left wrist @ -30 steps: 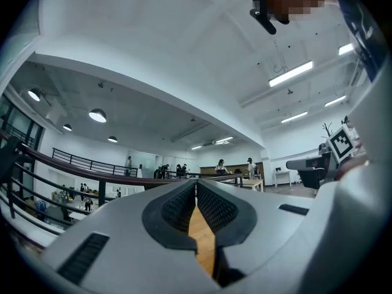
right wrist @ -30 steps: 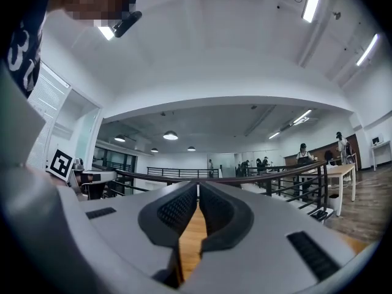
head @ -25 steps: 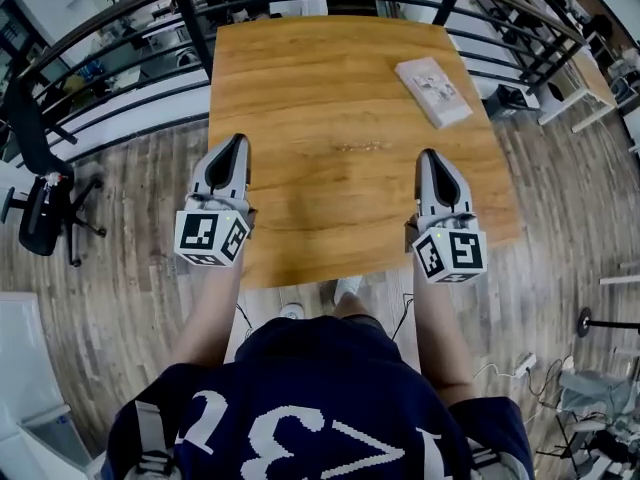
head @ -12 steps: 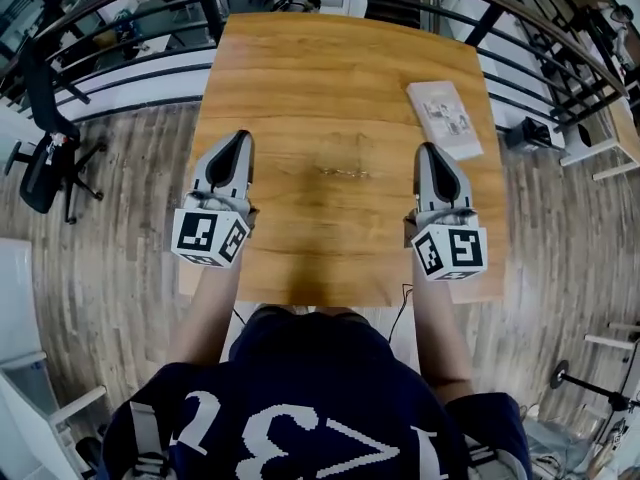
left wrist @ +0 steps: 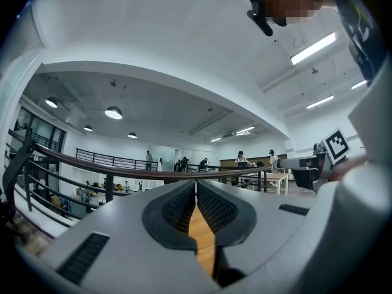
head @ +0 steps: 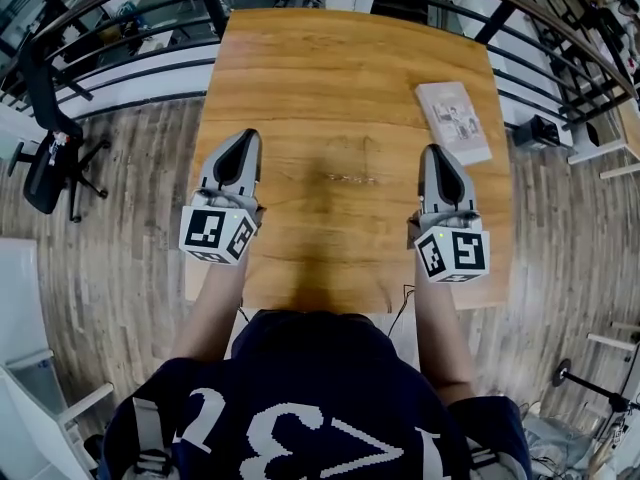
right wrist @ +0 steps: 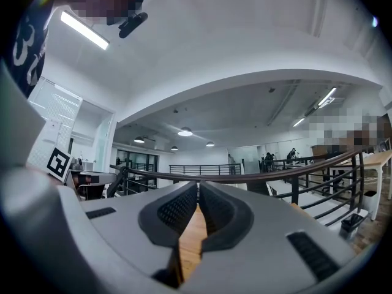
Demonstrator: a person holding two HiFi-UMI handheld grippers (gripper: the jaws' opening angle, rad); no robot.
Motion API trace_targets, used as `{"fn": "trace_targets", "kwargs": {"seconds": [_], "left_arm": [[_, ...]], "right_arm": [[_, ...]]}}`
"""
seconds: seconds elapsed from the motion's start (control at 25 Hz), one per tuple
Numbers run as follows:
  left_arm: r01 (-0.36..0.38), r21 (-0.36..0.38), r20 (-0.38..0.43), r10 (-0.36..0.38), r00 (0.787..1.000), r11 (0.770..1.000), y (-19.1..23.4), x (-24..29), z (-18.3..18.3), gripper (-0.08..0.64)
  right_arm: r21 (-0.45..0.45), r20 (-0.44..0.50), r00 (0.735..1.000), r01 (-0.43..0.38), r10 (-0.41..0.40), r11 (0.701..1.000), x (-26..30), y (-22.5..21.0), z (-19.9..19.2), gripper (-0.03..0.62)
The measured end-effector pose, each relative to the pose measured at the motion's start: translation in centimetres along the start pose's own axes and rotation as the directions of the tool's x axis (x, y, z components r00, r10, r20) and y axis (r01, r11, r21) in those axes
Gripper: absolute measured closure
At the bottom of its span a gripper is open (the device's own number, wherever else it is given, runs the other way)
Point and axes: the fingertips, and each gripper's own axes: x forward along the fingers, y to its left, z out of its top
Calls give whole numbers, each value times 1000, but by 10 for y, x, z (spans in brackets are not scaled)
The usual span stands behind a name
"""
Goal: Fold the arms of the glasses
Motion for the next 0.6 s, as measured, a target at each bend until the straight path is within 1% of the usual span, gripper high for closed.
{"fn": "trace_targets", "kwargs": {"seconds": [0.16, 0.28, 0.36, 0.44, 0.52, 0.6], "left_arm": [[7, -11, 5, -7, 1000, 1000, 7, 6, -6, 538], [13, -20, 3, -13, 1000, 1000, 9, 10, -15, 538], [14, -26, -4, -14, 1000, 1000, 11, 14, -22, 538], [14, -34, -17, -14, 1000, 999, 12, 16, -31, 538], [17, -40, -33, -18, 999, 999, 12, 19, -43, 538], [18, -50, -53, -21, 998, 999, 12, 20, -55, 538]], "right_arm": [[-15, 1, 1000, -8, 8, 1000, 5, 6, -1, 560], [-35, -21, 1000, -21, 20, 999, 7, 9, -11, 560], [-52, -57, 998, -32, 29, 998, 11, 9, -22, 560], [-94, -105, 994, -51, 41, 994, 13, 12, -37, 559], [-141, -155, 986, -83, 61, 986, 14, 17, -54, 558], [-169, -211, 974, -121, 84, 978, 17, 24, -73, 558]]}}
